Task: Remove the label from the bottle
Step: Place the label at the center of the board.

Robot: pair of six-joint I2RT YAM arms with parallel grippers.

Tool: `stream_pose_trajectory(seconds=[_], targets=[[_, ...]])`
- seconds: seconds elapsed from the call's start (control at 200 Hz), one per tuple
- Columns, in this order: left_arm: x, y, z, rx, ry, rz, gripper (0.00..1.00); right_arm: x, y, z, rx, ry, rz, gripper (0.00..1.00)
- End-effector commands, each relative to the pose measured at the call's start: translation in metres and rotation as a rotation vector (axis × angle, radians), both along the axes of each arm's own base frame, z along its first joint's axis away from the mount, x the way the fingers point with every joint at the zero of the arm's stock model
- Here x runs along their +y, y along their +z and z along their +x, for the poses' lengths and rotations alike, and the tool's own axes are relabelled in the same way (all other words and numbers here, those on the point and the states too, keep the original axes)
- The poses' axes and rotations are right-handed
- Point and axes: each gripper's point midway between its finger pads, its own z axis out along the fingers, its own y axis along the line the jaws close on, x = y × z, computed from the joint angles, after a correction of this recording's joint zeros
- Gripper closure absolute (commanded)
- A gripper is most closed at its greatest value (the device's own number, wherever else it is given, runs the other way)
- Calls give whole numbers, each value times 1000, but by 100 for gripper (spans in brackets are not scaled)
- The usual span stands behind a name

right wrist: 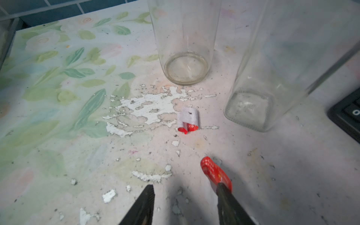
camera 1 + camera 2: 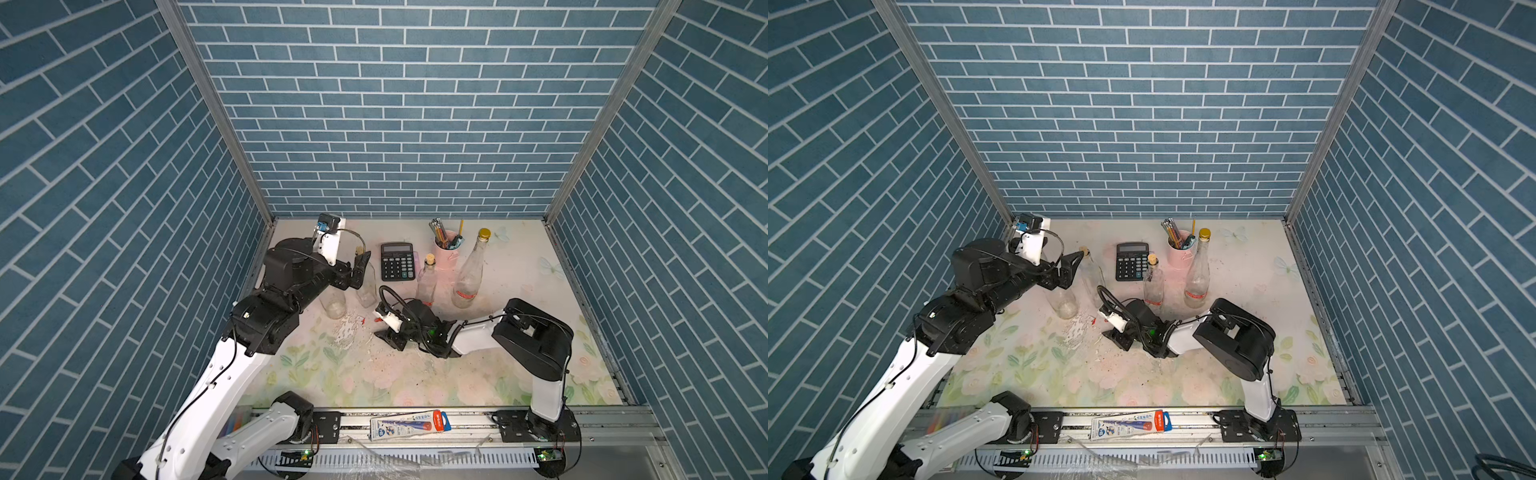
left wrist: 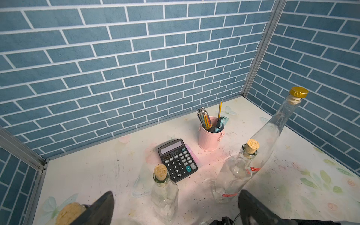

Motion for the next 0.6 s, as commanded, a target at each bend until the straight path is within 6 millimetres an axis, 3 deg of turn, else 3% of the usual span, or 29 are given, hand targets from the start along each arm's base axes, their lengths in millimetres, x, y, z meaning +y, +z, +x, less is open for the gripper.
stream_pose_trajectory(seconds=[0.0,0.155,0.365,0.5,0.595], targets=[[10,-5,-5,7,23,28,0,11,21,10,-76,9,9,46],[17,-3,-12,-7,40,43,0,21,16,22,-87,1,-6,46],[25,-4,-17,-9,58,55,0,25,25,27,-102,-7,4,45],[20,-6,-21,-4,17,55,0,9,35,22,-101,-37,17,45],[8,-8,-26,5,-56,40,0,-10,43,8,-87,-36,15,44]])
